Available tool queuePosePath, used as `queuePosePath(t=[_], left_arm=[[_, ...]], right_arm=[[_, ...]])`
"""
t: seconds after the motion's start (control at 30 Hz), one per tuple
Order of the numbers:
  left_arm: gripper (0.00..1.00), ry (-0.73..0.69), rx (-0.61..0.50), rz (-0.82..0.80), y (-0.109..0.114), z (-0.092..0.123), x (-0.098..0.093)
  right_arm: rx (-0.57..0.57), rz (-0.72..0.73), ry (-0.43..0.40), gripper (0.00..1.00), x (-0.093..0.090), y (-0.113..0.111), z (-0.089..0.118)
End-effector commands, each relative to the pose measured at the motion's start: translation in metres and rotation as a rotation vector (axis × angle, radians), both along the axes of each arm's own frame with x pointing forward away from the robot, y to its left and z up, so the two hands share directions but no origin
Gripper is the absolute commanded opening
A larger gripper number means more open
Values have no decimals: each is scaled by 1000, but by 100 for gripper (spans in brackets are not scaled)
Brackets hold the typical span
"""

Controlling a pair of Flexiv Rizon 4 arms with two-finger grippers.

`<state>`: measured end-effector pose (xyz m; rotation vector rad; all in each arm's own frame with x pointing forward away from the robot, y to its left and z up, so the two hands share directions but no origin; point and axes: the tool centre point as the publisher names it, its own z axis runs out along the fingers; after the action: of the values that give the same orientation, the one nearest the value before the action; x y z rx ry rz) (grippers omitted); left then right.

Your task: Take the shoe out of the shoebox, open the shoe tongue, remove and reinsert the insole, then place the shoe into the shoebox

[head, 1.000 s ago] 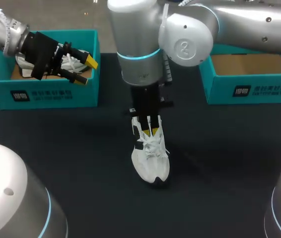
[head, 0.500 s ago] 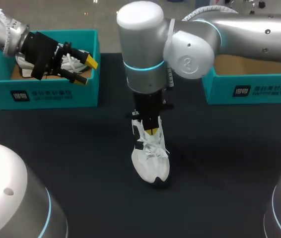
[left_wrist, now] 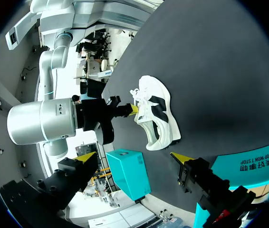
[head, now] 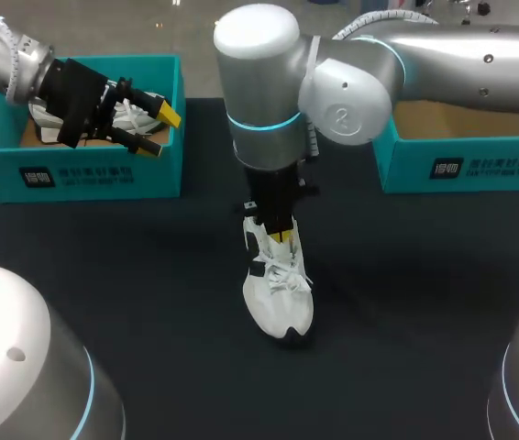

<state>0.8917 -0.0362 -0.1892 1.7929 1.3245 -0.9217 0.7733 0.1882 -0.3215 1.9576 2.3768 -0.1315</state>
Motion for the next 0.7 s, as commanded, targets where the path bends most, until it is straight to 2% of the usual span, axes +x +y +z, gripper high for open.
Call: queuePosePath(t=[0.03, 0.17, 0.53, 0.6, 0.7], left_arm=[[100, -1, 4, 1, 0, 1, -1], [100, -1, 4, 1, 0, 1, -1], [100, -1, 4, 1, 0, 1, -1], [100, -1, 4, 1, 0, 1, -1], [100, -1, 4, 1, 0, 1, -1]], right_arm=[[-13, -3, -21, 0, -4, -10, 14], [-11, -1, -27, 0, 3, -12, 6], [10, 29, -63, 0, 30, 4, -21], [10, 31, -68, 0, 31, 5, -20], [8, 42, -116, 0, 30, 3, -5]])
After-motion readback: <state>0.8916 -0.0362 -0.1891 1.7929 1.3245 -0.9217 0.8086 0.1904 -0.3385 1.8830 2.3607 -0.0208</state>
